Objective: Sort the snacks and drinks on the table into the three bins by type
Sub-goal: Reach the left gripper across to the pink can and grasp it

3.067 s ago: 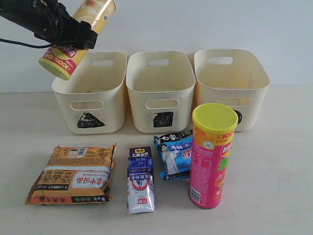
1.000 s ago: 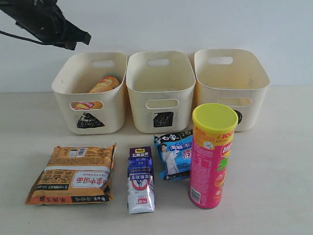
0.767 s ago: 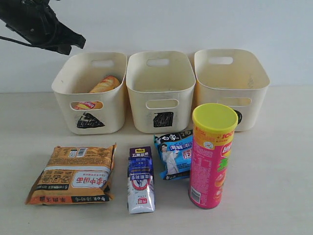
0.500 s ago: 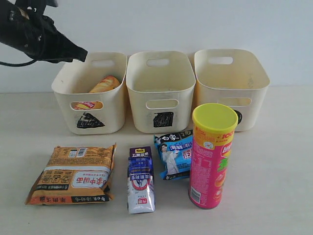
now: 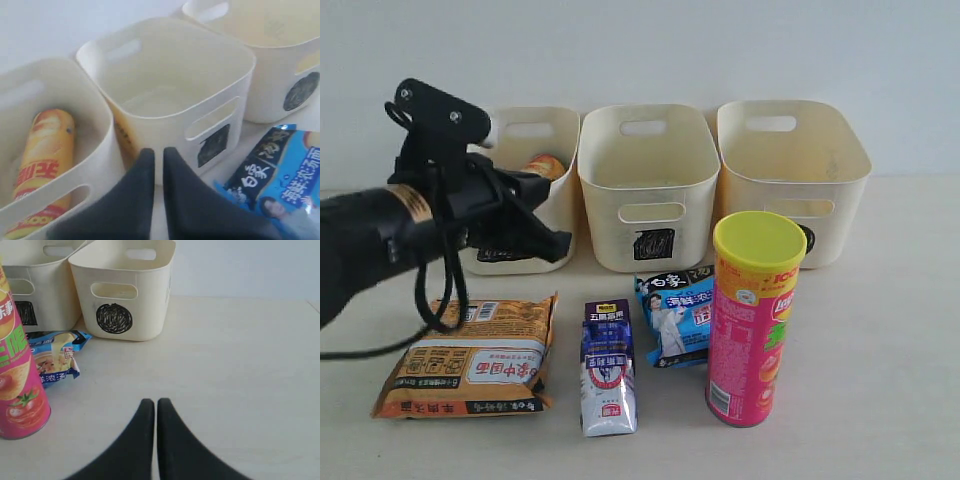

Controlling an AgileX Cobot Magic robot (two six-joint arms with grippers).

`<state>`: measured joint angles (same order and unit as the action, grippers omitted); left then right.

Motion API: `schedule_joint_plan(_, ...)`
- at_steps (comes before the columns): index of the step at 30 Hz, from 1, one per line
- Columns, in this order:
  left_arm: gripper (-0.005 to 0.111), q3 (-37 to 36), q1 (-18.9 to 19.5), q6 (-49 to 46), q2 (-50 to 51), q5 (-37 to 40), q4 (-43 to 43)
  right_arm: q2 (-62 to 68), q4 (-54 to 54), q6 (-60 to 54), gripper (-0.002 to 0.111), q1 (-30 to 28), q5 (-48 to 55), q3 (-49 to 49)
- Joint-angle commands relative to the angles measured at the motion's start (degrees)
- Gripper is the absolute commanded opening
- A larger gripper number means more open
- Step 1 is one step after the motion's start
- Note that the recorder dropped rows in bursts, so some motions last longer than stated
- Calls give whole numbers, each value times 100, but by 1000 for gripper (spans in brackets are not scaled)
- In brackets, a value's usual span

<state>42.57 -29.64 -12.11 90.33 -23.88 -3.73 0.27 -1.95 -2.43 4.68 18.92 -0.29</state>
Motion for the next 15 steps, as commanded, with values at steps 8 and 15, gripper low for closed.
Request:
schedule_joint_plan(8,4,-1315,-437,1541,-20,-3038,2546,-27,13,-7,0,-10,-48,29)
schedule_joint_plan(15,4,-1315,-437,2310,425,-3384,3872,-27,13,-7,0,-10,-48,29)
